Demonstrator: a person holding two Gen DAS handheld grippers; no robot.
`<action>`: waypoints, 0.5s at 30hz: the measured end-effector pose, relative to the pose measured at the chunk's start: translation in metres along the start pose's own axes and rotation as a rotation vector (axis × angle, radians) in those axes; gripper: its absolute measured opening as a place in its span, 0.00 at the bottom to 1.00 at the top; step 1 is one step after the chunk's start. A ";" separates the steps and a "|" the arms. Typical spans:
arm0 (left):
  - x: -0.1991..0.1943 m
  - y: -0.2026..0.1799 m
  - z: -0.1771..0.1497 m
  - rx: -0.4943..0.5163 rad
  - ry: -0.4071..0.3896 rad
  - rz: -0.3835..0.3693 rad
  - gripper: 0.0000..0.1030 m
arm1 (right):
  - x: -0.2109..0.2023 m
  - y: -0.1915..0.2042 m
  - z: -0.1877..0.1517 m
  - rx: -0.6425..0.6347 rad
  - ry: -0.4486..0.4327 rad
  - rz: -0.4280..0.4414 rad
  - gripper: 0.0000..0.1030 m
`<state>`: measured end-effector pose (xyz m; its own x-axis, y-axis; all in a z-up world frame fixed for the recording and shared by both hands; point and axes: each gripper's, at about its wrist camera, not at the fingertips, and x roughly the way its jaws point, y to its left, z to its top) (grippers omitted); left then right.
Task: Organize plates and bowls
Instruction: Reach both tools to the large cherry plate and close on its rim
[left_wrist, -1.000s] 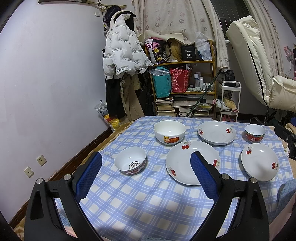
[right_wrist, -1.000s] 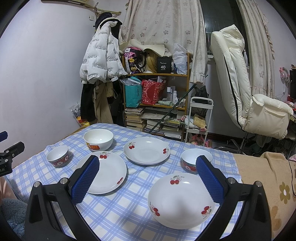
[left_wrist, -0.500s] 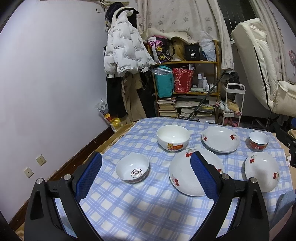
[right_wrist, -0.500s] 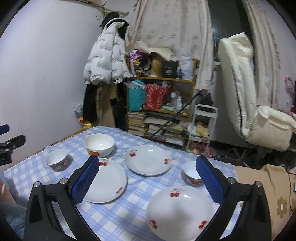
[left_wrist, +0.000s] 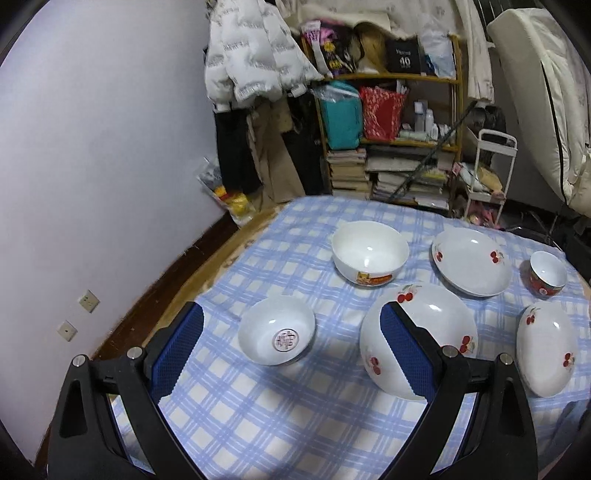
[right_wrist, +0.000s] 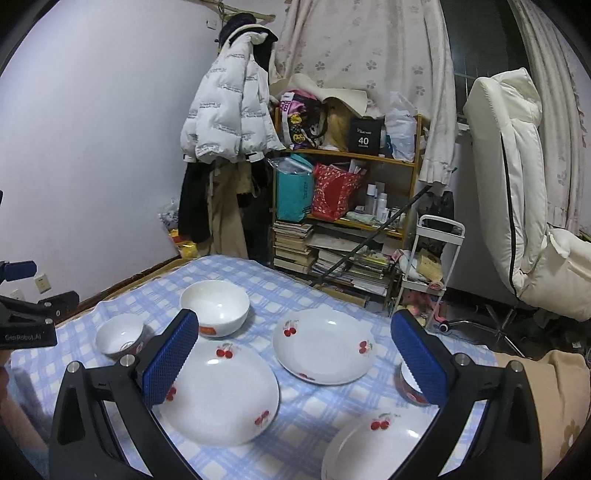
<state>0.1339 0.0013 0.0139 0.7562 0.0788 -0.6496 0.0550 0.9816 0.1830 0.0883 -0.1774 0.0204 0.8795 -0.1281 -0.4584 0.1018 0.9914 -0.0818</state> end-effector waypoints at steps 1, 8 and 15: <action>0.007 0.000 0.004 -0.006 0.018 -0.017 0.93 | 0.006 0.000 0.001 0.004 0.010 0.006 1.00; 0.045 -0.007 0.024 -0.007 0.119 -0.116 0.92 | 0.046 0.002 0.000 0.015 0.099 -0.031 1.00; 0.066 -0.024 0.029 0.055 0.103 -0.083 0.92 | 0.072 -0.001 -0.008 0.020 0.152 -0.009 1.00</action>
<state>0.2015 -0.0224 -0.0121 0.6765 0.0175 -0.7363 0.1529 0.9746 0.1637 0.1478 -0.1878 -0.0194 0.7984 -0.1377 -0.5862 0.1199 0.9904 -0.0693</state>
